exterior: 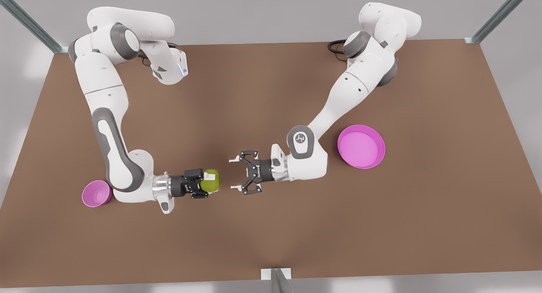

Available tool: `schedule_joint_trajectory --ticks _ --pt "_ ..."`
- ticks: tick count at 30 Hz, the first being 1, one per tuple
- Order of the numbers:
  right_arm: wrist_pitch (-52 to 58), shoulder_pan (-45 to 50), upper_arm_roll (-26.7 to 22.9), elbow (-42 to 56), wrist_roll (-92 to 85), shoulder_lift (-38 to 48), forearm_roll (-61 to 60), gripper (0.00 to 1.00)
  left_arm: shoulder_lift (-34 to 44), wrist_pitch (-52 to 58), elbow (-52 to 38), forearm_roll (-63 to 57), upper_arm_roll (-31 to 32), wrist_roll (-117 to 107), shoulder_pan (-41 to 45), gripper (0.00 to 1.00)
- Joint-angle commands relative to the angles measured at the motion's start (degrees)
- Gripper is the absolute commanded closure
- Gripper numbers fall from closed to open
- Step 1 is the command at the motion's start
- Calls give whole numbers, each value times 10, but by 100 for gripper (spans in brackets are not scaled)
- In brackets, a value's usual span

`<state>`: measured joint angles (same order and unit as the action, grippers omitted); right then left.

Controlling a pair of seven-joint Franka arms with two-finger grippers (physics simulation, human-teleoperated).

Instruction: Use the left arm to pick up the apple from the plate, transfer it to the gripper of the right arm, and then use the right arm to place it into the bowl

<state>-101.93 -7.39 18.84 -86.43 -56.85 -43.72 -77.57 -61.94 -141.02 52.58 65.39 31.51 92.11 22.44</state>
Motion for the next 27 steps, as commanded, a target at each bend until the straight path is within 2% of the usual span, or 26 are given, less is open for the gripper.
schedule_joint_trajectory --ticks 1,3,5,6,7,9,10,11,12,14,16,17,21,25,27 --pt "16 -3 1 0 3 0 30 39 2 -28 0 0 0 9 0 0" --pt "24 -26 1 0 5 3 87 39 13 -26 2 -4 -5 -22 -12 0" --pt "38 -65 1 0 5 4 193 39 53 35 10 -200 -15 -256 -59 0" --pt "50 -82 1 0 5 4 241 39 77 107 10 -351 -15 -392 -86 0" --pt "55 -93 1 0 5 4 280 39 96 190 10 -429 -15 -453 -113 0" --pt "65 -119 1 4 5 5 363 39 172 436 10 -653 -16 -672 -166 0" --pt "65 -129 1 5 5 7 405 39 210 565 10 -804 -18 -808 -181 0" --pt "66 -134 1 6 7 12 430 39 233 667 10 -881 -16 -840 -192 0" --pt "72 -147 0 6 8 15 467 39 256 714 11 -876 -15 -844 -233 0" --pt "73 -163 -3 16 7 19 532 39 298 729 19 -855 -18 -921 -255 0" --pt "73 -165 -7 34 7 18 592 39 490 576 248 -663 -282 -922 -154 0" --pt "72 -177 -7 45 7 17 616 39 530 526 308 -664 -296 -925 -151 0" --pt "72 -210 -6 57 -1 14 633 39 499 530 282 -668 -305 -1011 -152 0" --pt "62 -228 -9 62 -8 10 656 39 422 525 192 -658 -305 -1107 -173 0" --pt "28 -230 -17 64 -30 3 676 39 415 525 183 -641 -306 -1102 -185 0"
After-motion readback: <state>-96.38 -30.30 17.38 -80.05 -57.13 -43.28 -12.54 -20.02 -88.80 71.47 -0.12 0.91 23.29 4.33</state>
